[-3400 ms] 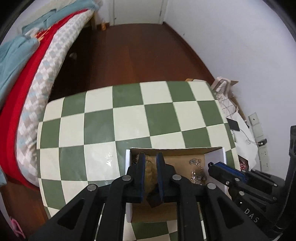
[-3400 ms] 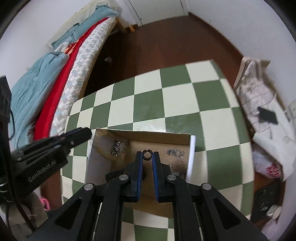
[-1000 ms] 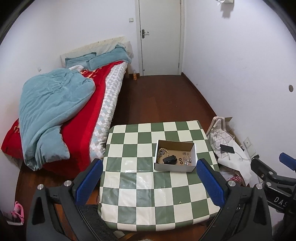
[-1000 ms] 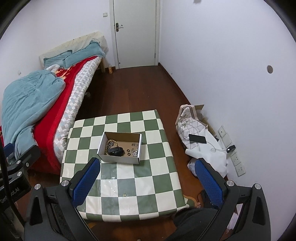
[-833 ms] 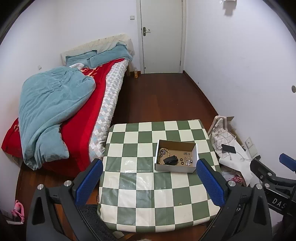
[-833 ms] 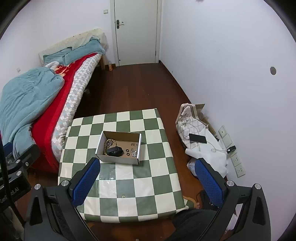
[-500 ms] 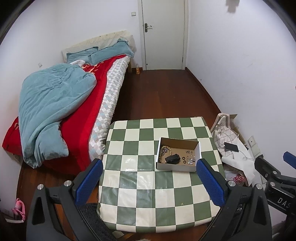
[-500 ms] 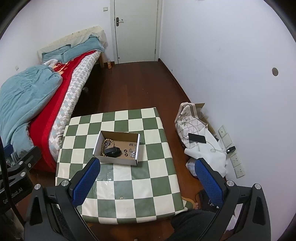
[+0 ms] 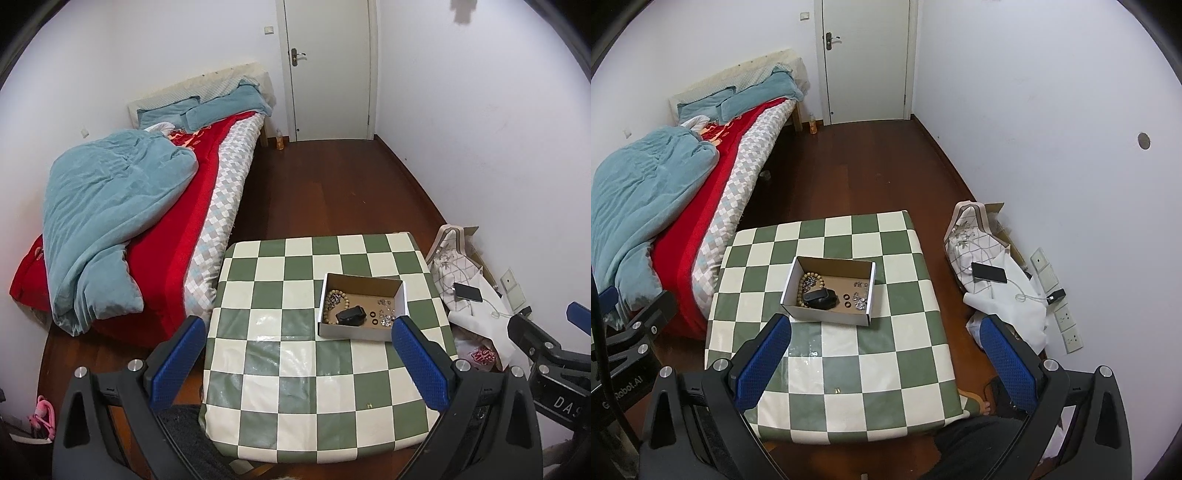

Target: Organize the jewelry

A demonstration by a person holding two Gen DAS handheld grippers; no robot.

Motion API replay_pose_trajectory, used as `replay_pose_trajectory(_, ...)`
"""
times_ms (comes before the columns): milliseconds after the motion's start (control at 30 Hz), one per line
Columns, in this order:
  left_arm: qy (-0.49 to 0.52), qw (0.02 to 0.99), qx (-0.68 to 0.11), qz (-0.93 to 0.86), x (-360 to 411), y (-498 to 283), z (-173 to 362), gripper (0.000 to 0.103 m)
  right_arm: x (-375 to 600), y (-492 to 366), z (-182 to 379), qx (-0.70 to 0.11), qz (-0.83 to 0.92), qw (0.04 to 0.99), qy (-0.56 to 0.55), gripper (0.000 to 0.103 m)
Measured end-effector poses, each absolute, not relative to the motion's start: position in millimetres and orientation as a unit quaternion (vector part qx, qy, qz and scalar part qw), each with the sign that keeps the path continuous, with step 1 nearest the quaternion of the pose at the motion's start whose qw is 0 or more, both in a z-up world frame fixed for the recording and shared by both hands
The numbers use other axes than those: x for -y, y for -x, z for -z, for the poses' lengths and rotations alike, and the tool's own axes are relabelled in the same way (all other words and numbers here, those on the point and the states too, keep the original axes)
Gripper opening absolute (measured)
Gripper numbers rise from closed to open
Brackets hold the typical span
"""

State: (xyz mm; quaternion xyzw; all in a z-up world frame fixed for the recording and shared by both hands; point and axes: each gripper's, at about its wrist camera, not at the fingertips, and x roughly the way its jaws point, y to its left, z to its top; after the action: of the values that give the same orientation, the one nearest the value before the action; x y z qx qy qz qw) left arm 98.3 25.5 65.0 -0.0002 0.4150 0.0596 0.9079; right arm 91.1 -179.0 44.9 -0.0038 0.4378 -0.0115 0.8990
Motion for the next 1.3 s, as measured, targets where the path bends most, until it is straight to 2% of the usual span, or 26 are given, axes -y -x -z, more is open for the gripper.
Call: replay_pose_trajectory(1300, -0.009, 0.912, -0.406, -0.060, -21.9, -96.7, -68.1, 0.103, 176.8, -92.9, -46.5, -0.432, 0.014, 0.902, 0.000, 0.103)
